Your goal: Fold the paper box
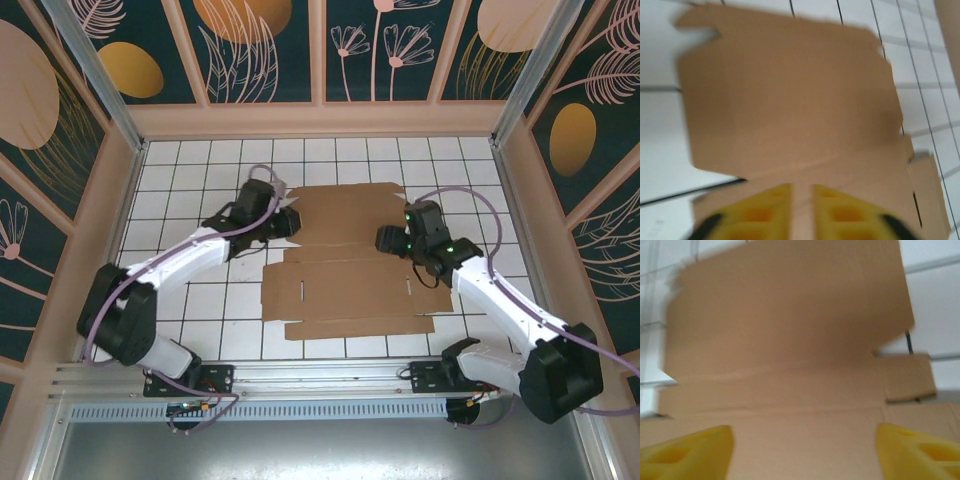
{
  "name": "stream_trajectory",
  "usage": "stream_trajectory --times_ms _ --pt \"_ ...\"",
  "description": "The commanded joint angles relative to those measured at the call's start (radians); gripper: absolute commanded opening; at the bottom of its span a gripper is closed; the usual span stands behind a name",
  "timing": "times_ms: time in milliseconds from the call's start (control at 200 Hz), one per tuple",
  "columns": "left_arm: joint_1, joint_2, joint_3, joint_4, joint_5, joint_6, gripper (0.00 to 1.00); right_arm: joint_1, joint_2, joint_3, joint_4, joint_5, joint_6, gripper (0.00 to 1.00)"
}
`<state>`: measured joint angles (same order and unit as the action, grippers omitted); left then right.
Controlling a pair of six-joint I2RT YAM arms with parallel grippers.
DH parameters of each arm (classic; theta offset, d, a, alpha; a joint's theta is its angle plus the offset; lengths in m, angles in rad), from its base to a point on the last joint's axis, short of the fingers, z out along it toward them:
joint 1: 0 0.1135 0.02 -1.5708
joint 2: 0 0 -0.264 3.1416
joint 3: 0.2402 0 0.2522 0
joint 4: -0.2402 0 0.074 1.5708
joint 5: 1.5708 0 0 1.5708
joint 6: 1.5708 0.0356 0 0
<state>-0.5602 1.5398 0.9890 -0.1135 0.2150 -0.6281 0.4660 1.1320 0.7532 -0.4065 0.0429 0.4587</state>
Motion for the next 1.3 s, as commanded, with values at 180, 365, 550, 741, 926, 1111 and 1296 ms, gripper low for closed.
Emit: stream_trajectory --times_ms 180,365,550,741,926,1111,1296 --pt "-0.088 0.229 0.086 0.011 0.153 0.012 0.00 -0.054 0.062 -0.147 0.125 -0.079 0.088 0.15" --pt "-0.086 0.379 0.208 -0.094 0.122 0.016 0.00 -0.063 0.157 -0.182 0.213 -0.152 0.082 0.11" --pt "-0.058 0.446 0.254 -0.115 0.086 0.000 0.00 -0.072 0.312 -0.123 0.279 -0.186 0.064 0.21" --pt "0.023 0.451 0.179 -0.048 0.116 -0.072 0.00 -0.076 0.455 -0.005 0.298 -0.147 0.020 0.25" --pt "0.093 0.445 0.165 -0.060 0.089 -0.119 0.00 -0.094 0.542 0.072 0.426 -0.290 0.018 0.34" --pt "0.123 0.368 0.210 -0.054 0.083 -0.120 0.00 -0.188 0.312 0.001 0.555 -0.408 0.132 0.66" --pt "0.123 0.316 0.243 -0.043 0.100 -0.094 0.05 -0.371 -0.018 -0.231 0.531 -0.461 0.279 0.88"
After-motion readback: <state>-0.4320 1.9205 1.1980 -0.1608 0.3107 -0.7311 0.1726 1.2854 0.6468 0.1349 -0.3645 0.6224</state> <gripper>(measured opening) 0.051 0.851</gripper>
